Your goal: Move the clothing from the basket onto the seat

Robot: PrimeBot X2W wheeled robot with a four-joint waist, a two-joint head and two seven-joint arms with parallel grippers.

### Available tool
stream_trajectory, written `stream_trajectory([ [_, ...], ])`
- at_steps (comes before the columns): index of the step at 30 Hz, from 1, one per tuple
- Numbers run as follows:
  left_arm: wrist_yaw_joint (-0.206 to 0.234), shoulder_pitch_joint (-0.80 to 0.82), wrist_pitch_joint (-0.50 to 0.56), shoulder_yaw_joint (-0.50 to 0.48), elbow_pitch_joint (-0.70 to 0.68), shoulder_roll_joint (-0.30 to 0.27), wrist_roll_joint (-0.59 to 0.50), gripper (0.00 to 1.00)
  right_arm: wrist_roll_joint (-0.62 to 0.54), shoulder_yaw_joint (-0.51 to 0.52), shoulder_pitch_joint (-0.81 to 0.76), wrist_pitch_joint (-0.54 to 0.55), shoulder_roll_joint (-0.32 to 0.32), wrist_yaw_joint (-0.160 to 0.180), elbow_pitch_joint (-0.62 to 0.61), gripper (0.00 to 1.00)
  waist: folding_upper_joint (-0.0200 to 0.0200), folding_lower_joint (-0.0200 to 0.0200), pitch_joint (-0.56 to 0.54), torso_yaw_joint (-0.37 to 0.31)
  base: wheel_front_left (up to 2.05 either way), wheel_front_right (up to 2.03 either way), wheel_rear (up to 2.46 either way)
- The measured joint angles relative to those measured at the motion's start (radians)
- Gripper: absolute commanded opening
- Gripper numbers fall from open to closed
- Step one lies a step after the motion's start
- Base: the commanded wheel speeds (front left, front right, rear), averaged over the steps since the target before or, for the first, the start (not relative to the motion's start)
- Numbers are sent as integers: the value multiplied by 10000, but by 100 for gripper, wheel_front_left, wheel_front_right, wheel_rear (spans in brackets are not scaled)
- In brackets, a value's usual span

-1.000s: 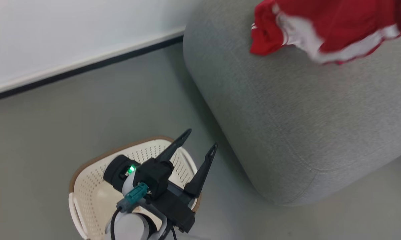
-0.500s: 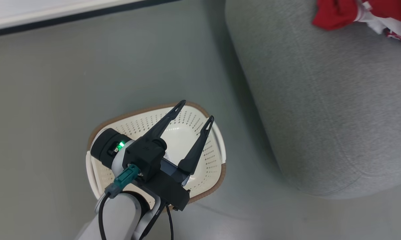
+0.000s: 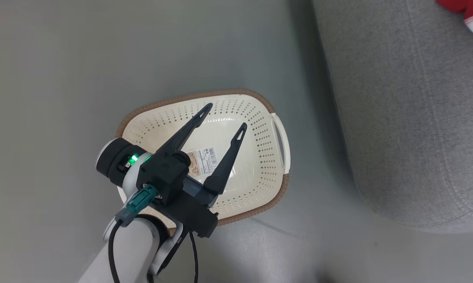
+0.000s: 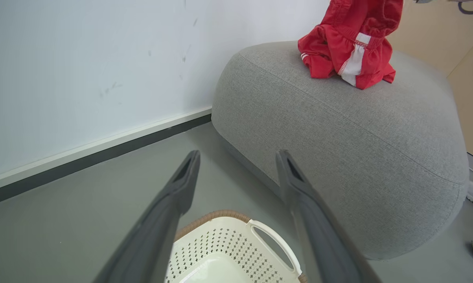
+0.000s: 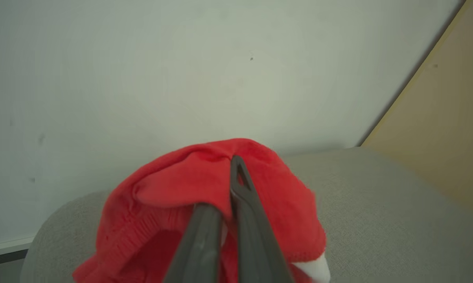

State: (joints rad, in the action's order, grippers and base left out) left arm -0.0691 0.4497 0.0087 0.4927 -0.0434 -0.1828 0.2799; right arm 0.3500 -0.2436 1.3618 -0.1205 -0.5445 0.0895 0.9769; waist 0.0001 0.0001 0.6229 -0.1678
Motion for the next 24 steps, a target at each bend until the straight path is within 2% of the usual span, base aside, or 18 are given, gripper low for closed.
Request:
stream_trajectory([
  [11, -2, 201, -4, 29, 140, 2, -13, 100, 2, -167, -225, -324, 581, 44, 1053, 0, 0, -1, 189, 45, 0, 0, 0],
  [12, -2, 201, -8, 29, 173, -2, -13, 100, 2, -201, -225, -384, 644, 42, 1106, 7, 0, -1, 172, 29, 0, 0, 0],
  [13, -2, 200, -17, 29, 205, -2, -13, 100, 0, -242, -225, -410, 688, 36, 1160, 25, 0, -1, 153, 12, 0, 0, 0],
  [14, -2, 200, -19, 27, 244, -4, -13, 100, 0, -276, -225, -470, 732, 13, 1231, 39, 0, -1, 131, -7, 0, 0, 0],
  [15, -2, 198, -19, 27, 282, -4, -13, 100, -2, -311, -226, -512, 779, 10, 1298, 45, 0, -1, 105, -28, 0, 0, 0],
  [16, -2, 198, -19, 27, 282, -4, -13, 100, -2, -311, -226, -512, 779, 10, 1298, 81, 0, -1, 105, -28, 0, 0, 0],
  [17, -2, 194, -23, 25, 303, -12, -13, 100, -8, -355, -226, -566, 826, -35, 1348, 100, 0, -1, 77, -53, 0, 0, 0],
  [24, -12, 172, -134, 2, 552, -42, -12, 100, -259, -719, -360, -853, 1304, -332, 1601, 100, 0, -3, -193, -301, 0, 0, 0],
])
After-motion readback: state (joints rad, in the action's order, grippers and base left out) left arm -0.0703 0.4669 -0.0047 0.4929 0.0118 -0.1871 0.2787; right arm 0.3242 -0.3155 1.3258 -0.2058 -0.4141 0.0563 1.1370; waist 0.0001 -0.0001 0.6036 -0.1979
